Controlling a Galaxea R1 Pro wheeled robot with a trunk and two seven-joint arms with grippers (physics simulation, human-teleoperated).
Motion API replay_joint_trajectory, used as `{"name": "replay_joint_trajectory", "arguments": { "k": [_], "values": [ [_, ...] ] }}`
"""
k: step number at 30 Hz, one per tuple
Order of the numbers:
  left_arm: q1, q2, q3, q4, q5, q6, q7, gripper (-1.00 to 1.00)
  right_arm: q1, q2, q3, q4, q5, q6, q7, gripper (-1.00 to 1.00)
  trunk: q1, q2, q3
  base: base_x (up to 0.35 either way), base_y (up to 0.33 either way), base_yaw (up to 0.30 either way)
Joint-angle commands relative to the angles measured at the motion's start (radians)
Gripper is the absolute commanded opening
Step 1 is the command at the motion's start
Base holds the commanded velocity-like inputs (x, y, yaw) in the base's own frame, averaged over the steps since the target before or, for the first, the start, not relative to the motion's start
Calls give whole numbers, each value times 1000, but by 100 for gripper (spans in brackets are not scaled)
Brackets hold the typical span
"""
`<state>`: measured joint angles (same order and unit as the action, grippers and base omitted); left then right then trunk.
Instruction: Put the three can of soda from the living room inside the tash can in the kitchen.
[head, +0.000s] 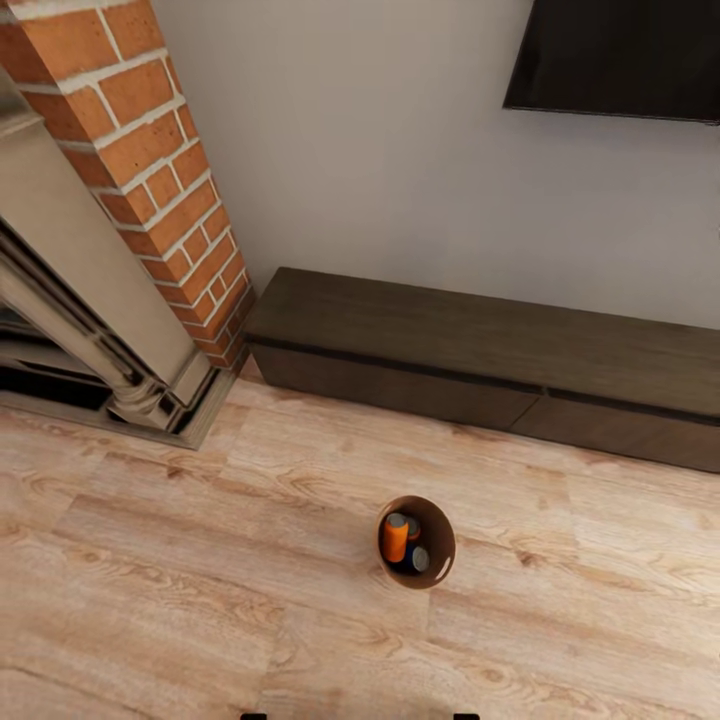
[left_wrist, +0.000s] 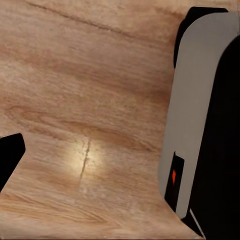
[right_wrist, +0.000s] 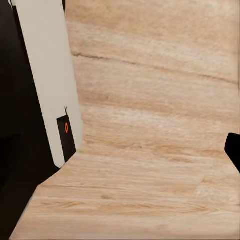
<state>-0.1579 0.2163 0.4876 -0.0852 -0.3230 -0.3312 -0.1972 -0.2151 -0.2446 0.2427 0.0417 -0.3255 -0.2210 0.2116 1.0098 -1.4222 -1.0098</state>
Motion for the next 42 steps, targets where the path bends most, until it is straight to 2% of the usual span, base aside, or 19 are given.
{"name": "replay_joint_trajectory", "arguments": {
  "k": [1,6,8,13,20,26,33,42],
  "values": [
    [0,0,0,7,0,1,-1,100,1,0,0,0,-3,0,0,100,-4,7,3,0,0,0],
    [8,7,-1,35,0,16,-3,100,10,-4,-1,0,-14,-1,0,100,-23,42,19,0,0,0],
    [32,9,-1,38,2,20,-1,100,21,-6,-1,0,-15,-1,0,100,-31,56,25,0,0,0],
    [51,10,0,40,4,22,8,100,34,-11,-4,0,-16,-1,0,100,-50,91,41,0,0,0],
    [73,11,0,42,6,23,70,100,51,-12,-8,0,-18,-3,0,100,-77,140,63,0,0,0],
    [84,11,0,42,6,23,83,100,54,-10,-10,0,-18,-17,-1,100,-100,182,82,0,0,0],
    [87,8,0,42,3,23,139,100,85,-8,-81,1,-18,-22,-1,100,-127,231,104,0,0,0],
    [106,3,0,42,3,17,140,100,138,5,-106,2,-17,-23,-4,100,-161,294,132,0,0,0]
  ]
}}
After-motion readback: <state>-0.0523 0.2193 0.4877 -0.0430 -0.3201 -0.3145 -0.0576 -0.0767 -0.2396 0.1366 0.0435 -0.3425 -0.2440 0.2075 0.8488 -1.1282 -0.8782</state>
